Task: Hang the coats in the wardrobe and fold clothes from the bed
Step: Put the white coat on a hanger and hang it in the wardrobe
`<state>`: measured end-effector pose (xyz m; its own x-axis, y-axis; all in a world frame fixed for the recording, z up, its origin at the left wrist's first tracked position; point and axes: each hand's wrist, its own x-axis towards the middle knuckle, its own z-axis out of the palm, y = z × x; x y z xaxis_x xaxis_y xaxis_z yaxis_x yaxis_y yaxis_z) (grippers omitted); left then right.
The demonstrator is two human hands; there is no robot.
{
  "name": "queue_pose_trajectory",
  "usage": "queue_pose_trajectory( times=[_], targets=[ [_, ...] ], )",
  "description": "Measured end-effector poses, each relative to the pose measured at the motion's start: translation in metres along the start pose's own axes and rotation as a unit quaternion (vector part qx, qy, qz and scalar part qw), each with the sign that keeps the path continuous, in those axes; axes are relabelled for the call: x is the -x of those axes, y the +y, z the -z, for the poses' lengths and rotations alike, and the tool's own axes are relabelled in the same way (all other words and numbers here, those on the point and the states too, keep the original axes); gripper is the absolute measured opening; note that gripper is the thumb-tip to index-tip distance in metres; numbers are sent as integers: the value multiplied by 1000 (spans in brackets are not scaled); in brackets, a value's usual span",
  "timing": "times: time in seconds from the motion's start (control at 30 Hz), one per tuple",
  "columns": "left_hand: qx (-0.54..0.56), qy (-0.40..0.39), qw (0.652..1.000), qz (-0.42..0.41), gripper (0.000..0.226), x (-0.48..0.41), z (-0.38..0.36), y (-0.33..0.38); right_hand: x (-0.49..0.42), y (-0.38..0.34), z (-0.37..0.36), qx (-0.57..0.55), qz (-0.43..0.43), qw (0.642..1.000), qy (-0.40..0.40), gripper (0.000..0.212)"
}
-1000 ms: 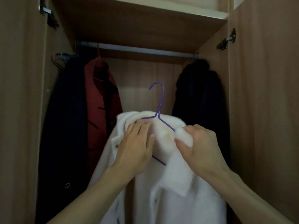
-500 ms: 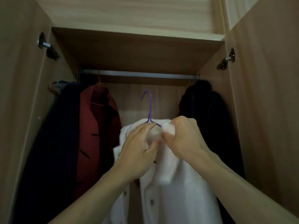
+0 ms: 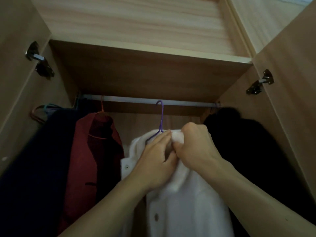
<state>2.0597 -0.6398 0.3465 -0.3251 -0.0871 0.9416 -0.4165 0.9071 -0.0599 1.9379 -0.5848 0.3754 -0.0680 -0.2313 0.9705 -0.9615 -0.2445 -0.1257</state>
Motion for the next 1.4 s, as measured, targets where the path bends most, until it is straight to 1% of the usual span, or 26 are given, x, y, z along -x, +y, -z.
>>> queue_pose_trajectory(
  times=[0.1, 0.23, 0.33, 0.5, 0.67, 0.8, 0.87, 0.97, 1.13, 1.23, 1.33, 1.4],
  targets=[
    [-11, -1, 1000, -8, 45, -14, 7, -34, -21, -11, -26, -5, -5, 1000, 10, 39],
    [-7, 15, 999, -43, 35, -30, 15, -74, -42, -24, -64, -19, -16, 1000, 16, 39],
    [12, 19, 999, -40, 39, -37, 14, -102, -54, -29, -95, -23, -12, 999, 26, 40],
    [17, 33, 999, -37, 41, -47, 9, -143, -76, -29, -138, -33, 10, 999, 18, 42],
    [37, 37, 998, -32, 46, -66, 1, -164, -95, -20, -158, -74, 12, 994, 73, 42],
    [30, 44, 998, -43, 51, -93, 0, -173, -118, -15, -162, -91, 17, 992, 90, 39],
    [29, 47, 997, -45, 50, -107, 0, -179, -131, -15, -163, -98, 12, 991, 86, 38],
    [24, 59, 997, -48, 42, -125, -1, -190, -152, -16, -167, -100, 4, 993, 59, 36],
    [1, 58, 998, -31, 44, -159, 0, -212, -190, -14, -182, -124, -8, 990, 64, 34],
    [-18, 36, 999, -19, 48, -172, 1, -225, -204, -12, -195, -134, -19, 989, 60, 32],
    [-27, 15, 1000, -3, 41, -171, -1, -239, -204, -11, -212, -128, -32, 990, 42, 31],
    [-29, 15, 999, 8, 40, -163, -2, -247, -199, -12, -223, -118, -32, 992, 29, 33]
  ],
)
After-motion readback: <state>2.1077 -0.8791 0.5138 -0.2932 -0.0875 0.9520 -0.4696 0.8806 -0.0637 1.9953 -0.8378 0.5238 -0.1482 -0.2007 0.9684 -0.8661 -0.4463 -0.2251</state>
